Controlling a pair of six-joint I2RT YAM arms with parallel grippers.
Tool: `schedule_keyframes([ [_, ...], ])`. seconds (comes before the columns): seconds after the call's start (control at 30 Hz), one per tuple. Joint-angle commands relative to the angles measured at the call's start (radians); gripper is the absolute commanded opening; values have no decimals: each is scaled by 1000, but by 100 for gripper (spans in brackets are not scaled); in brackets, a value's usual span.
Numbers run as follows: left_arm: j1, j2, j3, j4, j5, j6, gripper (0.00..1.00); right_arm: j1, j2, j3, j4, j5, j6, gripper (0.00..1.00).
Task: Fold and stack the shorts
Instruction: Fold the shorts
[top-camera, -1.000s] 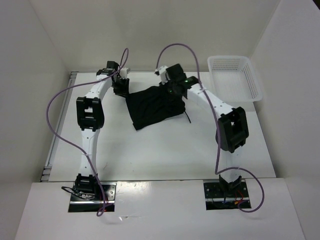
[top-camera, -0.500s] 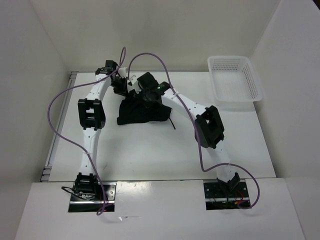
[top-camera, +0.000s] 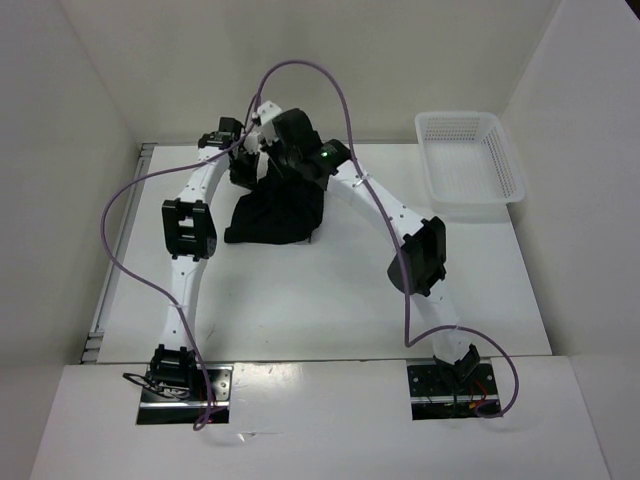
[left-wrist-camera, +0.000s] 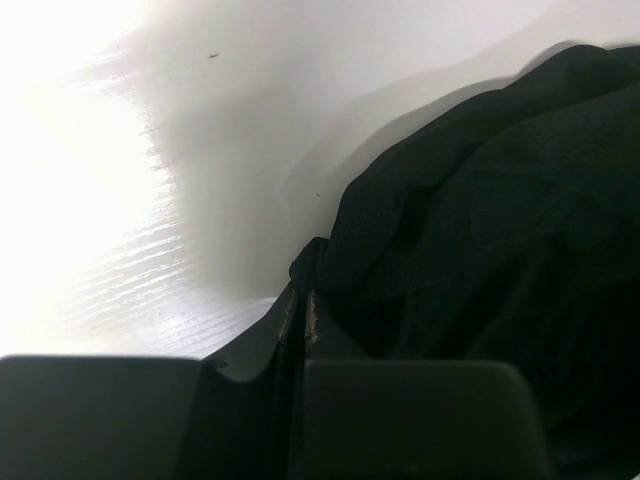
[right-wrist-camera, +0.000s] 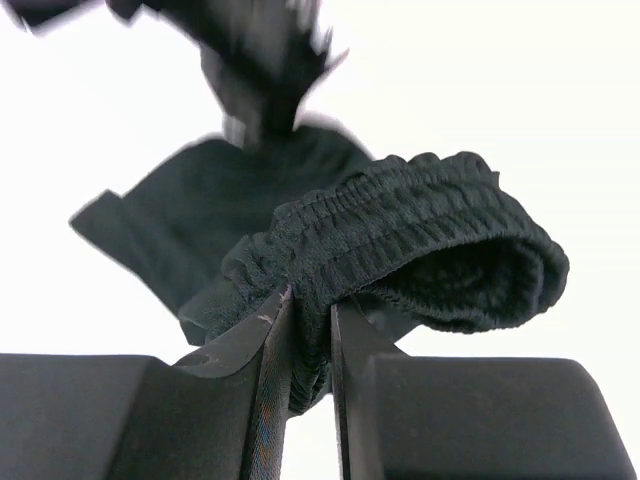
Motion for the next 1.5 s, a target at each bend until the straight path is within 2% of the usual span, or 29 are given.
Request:
schedule_keyframes([
  [0.0, -12, 50, 24, -3, -95, 7, 0, -5, 30, 178, 32, 37, 67, 0],
  [0.2, -30, 59, 42, 7, -129, 7, 0, 5, 108, 200, 0, -55, 76, 0],
  [0.4, -12, 59, 42, 16, -192, 7, 0, 5, 185, 221, -20, -75, 76, 0],
  [0.5, 10, 50, 42, 16, -192, 7, 0, 14, 185, 221, -6, -3, 76, 0],
  [0.63, 28, 50, 23, 16, -192, 7, 0, -38, 69, 162, 15, 91, 76, 0],
  [0.73, 39, 50, 13, 16, -201, 7, 0, -107, -43, -1, 26, 114, 46, 0],
  [0.87, 48, 50, 13, 16, -210, 7, 0, -212, -274, -371, 55, 116, -35, 0],
  [0.97, 48, 50, -7, 16, -220, 7, 0, -268, -353, -551, 74, 82, -88, 0],
  [1.07, 48, 28, -16, 25, -220, 7, 0, -325, -373, -640, 100, 71, -128, 0],
  [1.2, 48, 19, -28, 25, -220, 7, 0, -362, -352, -635, 118, 62, -167, 0],
  [1.33, 28, 19, -37, 25, -220, 7, 0, -362, -291, -506, 106, 40, -168, 0],
  [1.47, 17, 19, -28, 25, -220, 7, 1, -278, -229, -394, 72, 31, -206, 0],
])
